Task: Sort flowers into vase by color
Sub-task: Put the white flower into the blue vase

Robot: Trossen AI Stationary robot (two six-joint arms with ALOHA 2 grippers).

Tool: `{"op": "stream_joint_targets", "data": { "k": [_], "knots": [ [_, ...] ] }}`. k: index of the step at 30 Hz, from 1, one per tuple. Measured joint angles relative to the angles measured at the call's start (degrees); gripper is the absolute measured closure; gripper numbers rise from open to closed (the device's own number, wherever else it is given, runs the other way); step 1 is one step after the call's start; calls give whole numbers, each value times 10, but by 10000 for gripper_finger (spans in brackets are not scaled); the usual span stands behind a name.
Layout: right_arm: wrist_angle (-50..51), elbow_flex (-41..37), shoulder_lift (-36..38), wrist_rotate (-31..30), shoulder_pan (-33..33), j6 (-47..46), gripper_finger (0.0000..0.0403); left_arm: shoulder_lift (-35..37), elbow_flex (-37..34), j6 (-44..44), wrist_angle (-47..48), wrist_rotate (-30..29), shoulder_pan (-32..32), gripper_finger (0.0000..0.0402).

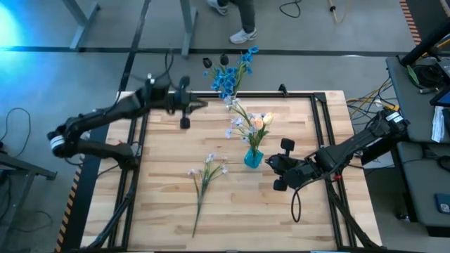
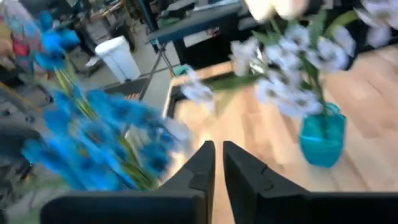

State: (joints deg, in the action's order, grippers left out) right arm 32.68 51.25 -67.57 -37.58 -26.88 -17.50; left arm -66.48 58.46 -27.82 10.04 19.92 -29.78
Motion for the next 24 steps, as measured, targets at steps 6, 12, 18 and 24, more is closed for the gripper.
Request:
{"op": "stream_joint_targets", "data": {
  "k": [6, 12, 18, 24],
  "knots": [
    [-52, -42, 0, 1, 2, 8, 390, 93, -150, 122, -24, -126, 100, 400],
    [-57, -45, 0, -1, 2, -4, 390, 145, -232, 281, 17, -262, 249, 401],
    [-57, -45, 0, 0, 2, 1, 390, 121, -220, 471, 119, -402, 432, 401],
    [-59, -45, 0, 1, 2, 1, 390, 16, -176, 720, 189, -419, 554, 402]
  ]
}}
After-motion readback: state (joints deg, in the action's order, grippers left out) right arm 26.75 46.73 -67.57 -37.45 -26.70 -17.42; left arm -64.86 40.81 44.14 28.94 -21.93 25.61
